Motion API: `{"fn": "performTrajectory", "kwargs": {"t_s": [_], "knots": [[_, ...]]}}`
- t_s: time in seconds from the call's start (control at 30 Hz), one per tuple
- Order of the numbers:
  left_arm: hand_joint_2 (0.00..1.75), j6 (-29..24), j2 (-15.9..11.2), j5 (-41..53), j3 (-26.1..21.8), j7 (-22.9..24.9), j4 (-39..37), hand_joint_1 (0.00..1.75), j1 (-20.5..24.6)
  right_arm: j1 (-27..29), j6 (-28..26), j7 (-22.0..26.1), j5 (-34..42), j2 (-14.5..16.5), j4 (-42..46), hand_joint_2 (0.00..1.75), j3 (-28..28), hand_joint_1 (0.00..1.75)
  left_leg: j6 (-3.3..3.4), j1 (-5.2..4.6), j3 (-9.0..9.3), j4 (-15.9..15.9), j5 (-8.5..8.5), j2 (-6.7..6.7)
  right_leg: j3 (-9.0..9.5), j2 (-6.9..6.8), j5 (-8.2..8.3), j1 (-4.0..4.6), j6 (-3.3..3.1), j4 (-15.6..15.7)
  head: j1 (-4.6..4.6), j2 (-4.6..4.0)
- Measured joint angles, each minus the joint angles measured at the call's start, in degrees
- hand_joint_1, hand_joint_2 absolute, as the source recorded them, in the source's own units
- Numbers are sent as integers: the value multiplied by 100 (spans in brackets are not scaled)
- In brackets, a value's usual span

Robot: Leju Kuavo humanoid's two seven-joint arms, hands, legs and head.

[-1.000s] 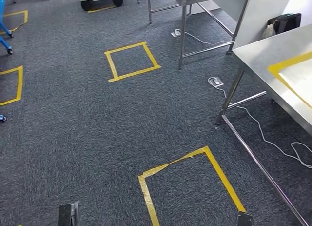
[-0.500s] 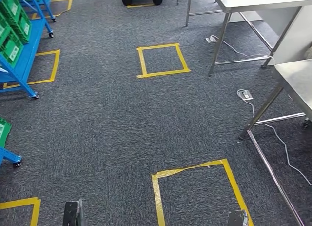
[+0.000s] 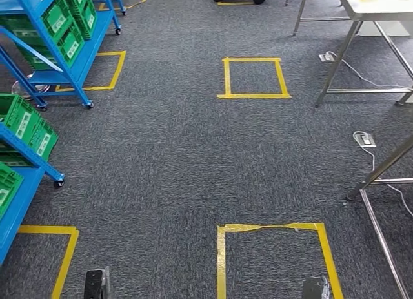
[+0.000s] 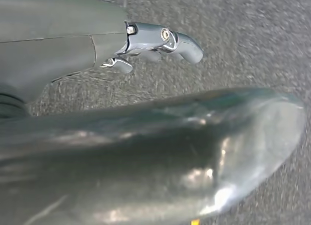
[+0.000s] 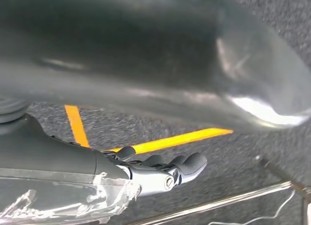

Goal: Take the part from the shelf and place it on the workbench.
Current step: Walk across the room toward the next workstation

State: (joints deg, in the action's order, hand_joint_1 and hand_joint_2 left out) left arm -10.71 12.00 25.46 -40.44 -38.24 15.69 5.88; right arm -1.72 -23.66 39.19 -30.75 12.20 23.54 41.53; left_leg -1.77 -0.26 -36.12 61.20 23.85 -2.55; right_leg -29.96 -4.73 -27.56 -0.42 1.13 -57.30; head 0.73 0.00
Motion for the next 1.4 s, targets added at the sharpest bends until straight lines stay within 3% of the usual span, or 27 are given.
{"fn": "performTrajectory", "kwargs": {"t_s": [0.07, 0.13, 0.17, 0.23, 0.3, 0.37, 0.4, 0.43, 0.5, 0.53, 0.6, 0.67, 0.73, 0.8, 0.83, 0.87, 0.9, 0.97, 1.0, 1.03, 1.1, 1.17, 1.23, 1.3, 1.33, 1.37, 1.4], "knots": [[0, -2, 14, -2, 0, -1, 0, 0, 16, 4, -2, 0, -10, -8, 0, 0, -1, 0, 65, -44, 199, -421, -66, -228, 2, -118, -29, 48, 50, -12, 1, 0], [0, -11, 18, -2, 0, -1, 1, 0, 9, 5, -3, 0, -18, -15, 0, 0, -5, 0, 163, -64, 183, -465, -41, -142, 22, -248, -54, 66, 96, -2, 9, 0], [0, -17, 16, -3, -1, -1, 1, 0, -6, -2, -3, 0, -21, -16, 0, 0, -12, 0, 197, -61, 179, -476, -46, -68, 21, -215, -90, 55, 121, -18, 14, 0], [0, -29, 11, -5, -3, -1, 2, 0, -14, -17, -3, 0, -24, -19, 0, 0, -30, 0, 272, -41, 182, -496, -62, 76, -107, 65, -294, 29, 159, -311, 24, 0], [0, -36, 17, -7, -4, -1, 2, 0, 3, 0, -4, 0, -26, -25, 0, 0, -40, 0, 320, -38, 182, -498, -66, 234, -482, 369, -627, 26, 158, -1065, 41, 0], [0, -27, 23, -14, -4, -1, 2, 0, 4, 31, -15, 0, -30, -29, 0, 0, -45, 0, 343, -54, 189, -497, -62, 420, -848, 451, -749, 39, 134, -1672, 46, 0], [0, -17, 23, -21, -5, -1, 3, 0, -3, 37, -26, 0, -31, -29, 0, 0, -48, 0, 348, -62, 199, -496, -58, 513, -904, 470, -644, 45, 112, -1674, 44, 0], [0, -5, 23, -32, -5, -1, 4, 0, -9, 37, -38, 0, -32, -30, 0, 0, -56, 0, 351, -67, 214, -494, -54, 606, -854, 503, -437, 49, 85, -1450, 44, 0], [0, 16, 28, -59, -7, -1, 10, 0, -12, 32, -66, 0, -31, -37, -1, 0, -79, 0, 345, -64, 223, -487, -45, 771, -585, 777, 42, 38, 34, -705, 39, 0], [0, 27, 31, -74, -6, -1, 14, 0, -11, 30, -83, 0, -29, -42, -1, 0, -90, 0, 333, -54, 205, -474, -45, 846, -464, 930, 187, 25, 25, -408, 35, 0], [0, 49, 34, -110, -5, -1, 24, 0, -28, 25, -120, 0, -27, -49, -2, 0, -105, 0, 284, -18, 136, -463, -68, 981, -360, 1070, 229, 18, 15, -173, 41, 0], [0, 71, 26, -143, -4, -1, 34, 0, -69, 5, -148, 0, -29, -48, -2, 0, -132, 0, 219, -5, 80, -477, -89, 1037, -318, 922, 216, 27, -2, -48, 52, 0], [0, 90, 13, -171, -4, -2, 45, 0, -85, -11, -163, 1, -33, -44, -2, 0, -165, 0, 168, -46, -49, -274, 35, 785, -244, 767, 238, 14, -38, 102, 32, 0], [0, 101, 5, -190, -4, -3, 56, 0, -74, -5, -171, 2, -34, -43, -2, 0, -180, 0, 125, -65, -405, 389, 340, 471, -188, 590, 241, 13, -66, 173, 14, 0], [0, 103, 3, -194, -4, -3, 60, 0, -73, -1, -173, 1, -33, -44, -2, 0, -181, 0, 100, -55, -619, 767, 465, 413, -174, 493, 228, 12, -70, 182, 13, 0], [0, 103, 1, -196, -4, -3, 62, 0, -78, -2, -174, 1, -33, -45, -2, 0, -181, 0, 71, -38, -777, 1028, 503, 386, -160, 402, 209, 6, -71, 183, 13, 0], [0, 103, -3, -197, -4, -3, 62, 0, -87, -6, -175, 1, -33, -45, -2, 0, -184, 0, 39, -18, -835, 1087, 430, 363, -139, 321, 186, -4, -65, 182, 10, 0], [0, 104, -11, -199, -4, -3, 72, 0, -93, -14, -176, 2, -33, -43, -2, 0, -192, 0, -21, 20, -602, 561, 23, 244, -61, 180, 125, -27, -32, 180, 9, 0], [0, 107, -10, -199, -4, -3, 78, 0, -89, -17, -177, 1, -34, -43, -2, 0, -199, 0, -50, 23, -392, 150, -178, 75, -19, 121, 86, -24, 0, 179, 0, 0], [0, 110, -8, -200, -4, -3, 86, 0, -77, -18, -179, 2, -34, -44, -2, 0, -208, 0, -46, 12, -204, -212, -291, -72, 20, 65, 44, -10, 38, 166, -17, 0], [0, 121, -4, -208, -3, -3, 97, 0, -52, -20, -191, 1, -35, -46, -2, 0, -228, 0, 34, -18, -35, -534, -298, -243, 77, -58, -35, 38, 112, 148, -37, 0], [0, 135, -12, -226, -2, -3, 107, 0, -57, -37, -208, 2, -36, -45, -2, 0, -254, 0, 156, -23, -34, -541, -233, -113, 123, -178, -104, 40, 170, 151, -33, 0], [0, 147, -25, -246, -2, -3, 123, 0, -81, -67, -225, 2, -34, -43, -1, 0, -284, 0, 244, -8, -4, -549, -203, 39, 39, -9, -266, 9, 208, -83, -19, 0], [0, 156, -36, -254, -2, -3, 140, 0, -71, -71, -234, 2, -29, -42, -2, 0, -299, 0, 313, -2, 26, -553, -177, 198, -352, 311, -574, -7, 216, -840, 6, 0], [0, 160, -40, -254, -2, -3, 145, 0, -62, -60, -236, 2, -27, -42, -3, 0, -303, 0, 336, -6, 38, -553, -168, 288, -621, 397, -713, -7, 214, -1296, 14, 0], [0, 162, -42, -254, -1, -3, 149, 0, -61, -46, -236, 2, -23, -42, -4, 0, -307, 0, 349, -11, 55, -552, -158, 381, -846, 435, -771, -6, 210, -1628, 19, 0], [0, 163, -44, -254, -1, -3, 151, 0, -68, -38, -237, 2, -20, -42, -5, 0, -312, 0, 353, -15, 81, -551, -145, 479, -982, 452, -717, -5, 202, -1753, 24, 0]]}}
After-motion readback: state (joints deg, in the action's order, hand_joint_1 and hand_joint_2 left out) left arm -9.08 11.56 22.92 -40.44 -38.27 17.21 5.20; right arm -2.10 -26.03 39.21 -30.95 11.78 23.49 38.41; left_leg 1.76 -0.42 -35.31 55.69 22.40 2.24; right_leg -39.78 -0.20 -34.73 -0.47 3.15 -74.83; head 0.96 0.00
